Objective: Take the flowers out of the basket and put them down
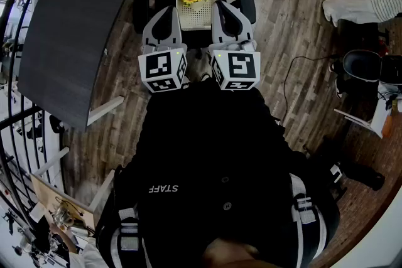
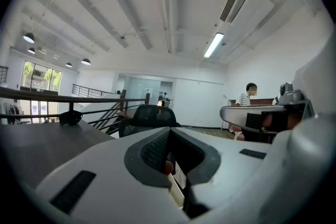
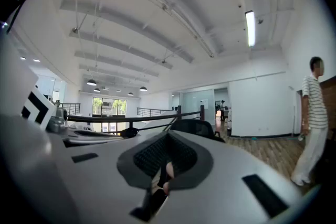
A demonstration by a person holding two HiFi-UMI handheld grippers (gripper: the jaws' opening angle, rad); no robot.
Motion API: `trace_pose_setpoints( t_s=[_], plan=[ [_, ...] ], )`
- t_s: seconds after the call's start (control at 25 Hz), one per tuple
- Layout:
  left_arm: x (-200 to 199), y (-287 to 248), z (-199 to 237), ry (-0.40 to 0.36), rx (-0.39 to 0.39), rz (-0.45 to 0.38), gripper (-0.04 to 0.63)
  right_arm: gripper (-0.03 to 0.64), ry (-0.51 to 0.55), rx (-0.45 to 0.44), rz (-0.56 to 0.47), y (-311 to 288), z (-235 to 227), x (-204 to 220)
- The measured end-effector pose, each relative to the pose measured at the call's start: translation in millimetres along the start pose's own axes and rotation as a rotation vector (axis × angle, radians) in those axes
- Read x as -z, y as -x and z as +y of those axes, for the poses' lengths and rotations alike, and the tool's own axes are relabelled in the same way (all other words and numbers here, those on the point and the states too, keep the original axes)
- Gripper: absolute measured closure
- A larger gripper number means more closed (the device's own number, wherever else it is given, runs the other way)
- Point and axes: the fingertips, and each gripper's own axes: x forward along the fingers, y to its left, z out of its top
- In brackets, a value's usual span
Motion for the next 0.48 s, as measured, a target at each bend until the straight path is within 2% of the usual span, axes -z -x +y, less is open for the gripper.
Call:
trace_pose_setpoints(
  t_s=[0.24,0.48],
  plan=[
    [5.3,2.6,18.1,0.011,0.011,0.014,0.595,0.605,0.016,0.009,0.010,-10.8,16.0,6.0],
    [25.7,8.6,40.1,0.058,0.007,0.039,0.595,0.604,0.030,0.012,0.063,-16.4,36.2,25.4]
  ],
)
